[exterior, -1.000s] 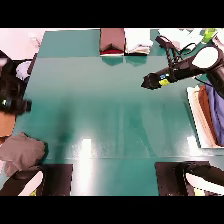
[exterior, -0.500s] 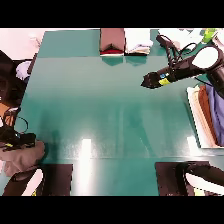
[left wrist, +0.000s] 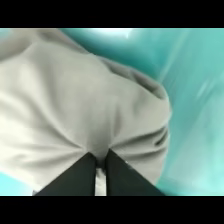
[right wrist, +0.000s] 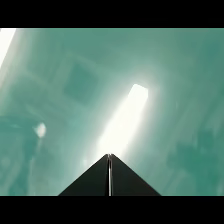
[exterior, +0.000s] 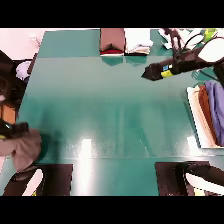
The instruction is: Fold the shirts.
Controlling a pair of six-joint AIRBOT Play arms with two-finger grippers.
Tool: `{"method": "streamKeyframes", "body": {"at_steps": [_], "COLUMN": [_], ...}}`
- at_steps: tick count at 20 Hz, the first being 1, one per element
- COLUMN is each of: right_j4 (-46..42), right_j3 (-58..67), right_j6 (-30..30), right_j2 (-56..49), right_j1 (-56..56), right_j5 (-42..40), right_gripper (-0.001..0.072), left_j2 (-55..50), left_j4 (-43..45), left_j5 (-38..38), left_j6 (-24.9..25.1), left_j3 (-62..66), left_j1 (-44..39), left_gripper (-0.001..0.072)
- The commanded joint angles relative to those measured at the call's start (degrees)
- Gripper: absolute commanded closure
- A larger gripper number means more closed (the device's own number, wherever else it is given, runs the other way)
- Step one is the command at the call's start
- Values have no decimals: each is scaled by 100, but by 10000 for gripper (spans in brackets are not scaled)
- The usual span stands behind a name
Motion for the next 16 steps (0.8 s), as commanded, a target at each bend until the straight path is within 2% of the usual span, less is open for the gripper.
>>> {"method": "streamKeyframes", "body": {"at_steps": [1, 4, 8, 12, 16], "right_j4": [-11, -11, -9, 4, -7], "right_j3": [782, 1519, 2282, 2599, 2588], "right_j6": [2, 2, 7, 168, 214], "right_j2": [0, -4, -2, 0, -13], "right_j1": [0, -109, -577, -1073, -1189], "right_j5": [39, 26, 37, 129, 280], "right_gripper": [694, 693, 694, 694, 694], "left_j2": [37, -42, -472, -1460, -2907], "left_j4": [-382, -380, -396, -457, -844], "left_j5": [63, 262, 584, 1080, 1650], "left_j6": [-13, -247, -470, -466, -315], "left_j3": [1832, 3294, 4236, 4454, 4457], "left_j1": [-424, -1340, -2514, -3829, -5353], "left_gripper": [681, 682, 683, 683, 681]}}
